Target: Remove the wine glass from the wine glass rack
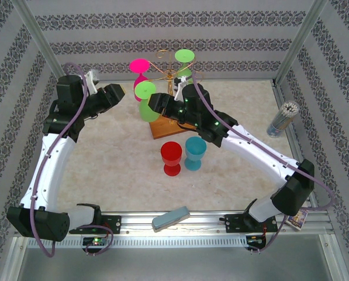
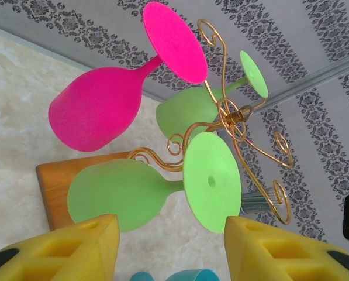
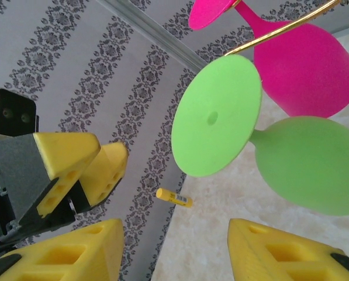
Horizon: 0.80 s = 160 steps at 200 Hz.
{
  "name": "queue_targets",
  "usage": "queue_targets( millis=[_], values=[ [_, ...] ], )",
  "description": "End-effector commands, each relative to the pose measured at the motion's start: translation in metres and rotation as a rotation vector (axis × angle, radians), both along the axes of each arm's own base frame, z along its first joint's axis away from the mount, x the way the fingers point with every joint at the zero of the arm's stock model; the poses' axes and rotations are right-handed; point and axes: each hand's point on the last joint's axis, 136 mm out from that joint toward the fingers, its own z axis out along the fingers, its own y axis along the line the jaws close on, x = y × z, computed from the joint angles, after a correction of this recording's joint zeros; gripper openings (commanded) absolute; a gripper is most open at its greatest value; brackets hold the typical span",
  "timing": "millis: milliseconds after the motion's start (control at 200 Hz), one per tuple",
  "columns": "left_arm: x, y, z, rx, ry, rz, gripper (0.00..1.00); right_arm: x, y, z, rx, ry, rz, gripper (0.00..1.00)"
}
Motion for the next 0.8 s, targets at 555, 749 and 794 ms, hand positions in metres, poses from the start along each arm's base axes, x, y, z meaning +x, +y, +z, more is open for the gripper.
queue_targets(
  millis=[555, 749, 794],
  values=[
    [0.002, 0.009, 0.016, -0.003, -0.072, 0.013, 0.51, 0.032, 0.0, -0.014, 0.082, 0.042, -0.087, 0.43],
    [0.0, 0.011, 0.016, -0.006, -0.074, 0.023, 0.51, 0.036, 0.003, -0.013, 0.097, 0.044, -0.091, 0.42],
    [0.0, 0.012, 0.016, -0.007, -0.075, 0.024, 0.51, 0.037, 0.003, -0.013, 0.098, 0.043, -0.095, 0.42]
  ],
)
